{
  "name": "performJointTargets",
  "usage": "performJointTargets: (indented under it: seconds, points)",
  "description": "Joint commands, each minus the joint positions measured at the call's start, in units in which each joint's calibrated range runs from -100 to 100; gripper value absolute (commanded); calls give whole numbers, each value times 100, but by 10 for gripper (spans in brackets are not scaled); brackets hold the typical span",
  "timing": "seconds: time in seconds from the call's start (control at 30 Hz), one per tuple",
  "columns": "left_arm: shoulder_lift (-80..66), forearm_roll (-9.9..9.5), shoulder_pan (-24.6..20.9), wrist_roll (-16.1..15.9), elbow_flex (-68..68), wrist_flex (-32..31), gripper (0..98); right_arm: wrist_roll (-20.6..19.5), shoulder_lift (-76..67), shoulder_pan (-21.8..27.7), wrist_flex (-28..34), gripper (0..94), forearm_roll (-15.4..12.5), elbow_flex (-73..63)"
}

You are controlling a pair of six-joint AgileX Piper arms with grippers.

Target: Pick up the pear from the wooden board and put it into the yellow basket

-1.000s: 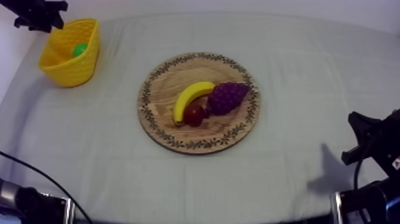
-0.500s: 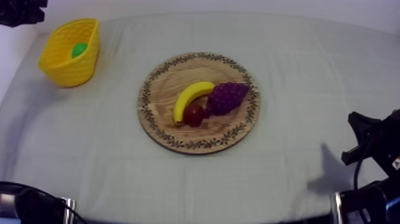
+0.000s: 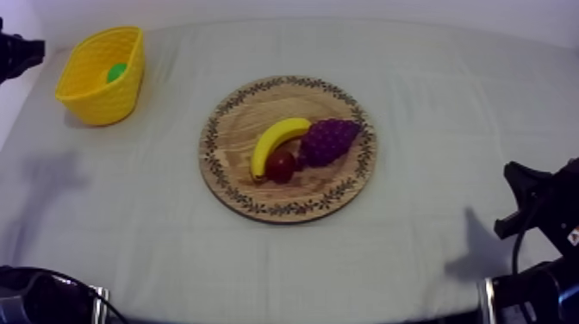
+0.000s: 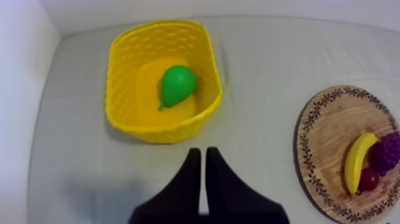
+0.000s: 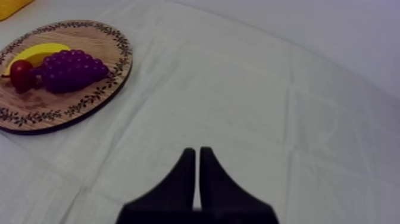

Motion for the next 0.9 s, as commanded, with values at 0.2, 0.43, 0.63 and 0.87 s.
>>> performJointTargets:
  seconds: [0.2, 0.43, 0.63, 0.87]
  points:
    - [-1722, -2, 85, -264, 1863, -684, 0, 0, -4, -3, 4, 4, -1, -5]
    - [-3135, 0, 181, -246, 3214, -983, 0, 0, -4, -3, 4, 4, -1, -5]
    - [-4237, 16, 224, -628, 4265, -1159, 0, 0, -4, -3, 4, 4, -1, -5]
    - [-5382, 0, 252, -537, 4967, -1417, 0, 0, -4, -3, 4, 4, -1, -5]
